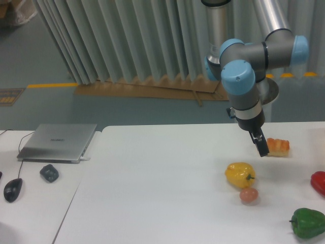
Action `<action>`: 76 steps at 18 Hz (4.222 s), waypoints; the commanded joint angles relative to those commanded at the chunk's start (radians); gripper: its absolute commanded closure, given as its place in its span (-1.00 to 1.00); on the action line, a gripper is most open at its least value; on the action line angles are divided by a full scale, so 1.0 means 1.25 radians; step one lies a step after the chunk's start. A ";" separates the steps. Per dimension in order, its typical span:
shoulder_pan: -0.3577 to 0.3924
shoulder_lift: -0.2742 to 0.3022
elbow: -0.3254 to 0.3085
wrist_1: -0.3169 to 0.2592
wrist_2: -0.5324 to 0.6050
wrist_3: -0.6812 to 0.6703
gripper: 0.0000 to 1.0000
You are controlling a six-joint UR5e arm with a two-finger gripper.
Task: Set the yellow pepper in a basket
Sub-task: 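Lower the gripper down onto the yellow bell pepper, then close the gripper on the yellow pepper's stem end, then lift the yellow pepper and carry it past the bread roll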
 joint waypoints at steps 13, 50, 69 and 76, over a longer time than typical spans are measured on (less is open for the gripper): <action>-0.053 -0.021 0.000 0.036 -0.023 -0.150 -1.00; -0.130 -0.156 0.016 0.076 0.091 -0.135 -1.00; -0.130 -0.160 0.005 0.075 0.098 -0.177 0.04; -0.088 -0.077 0.004 0.044 0.042 -0.175 0.02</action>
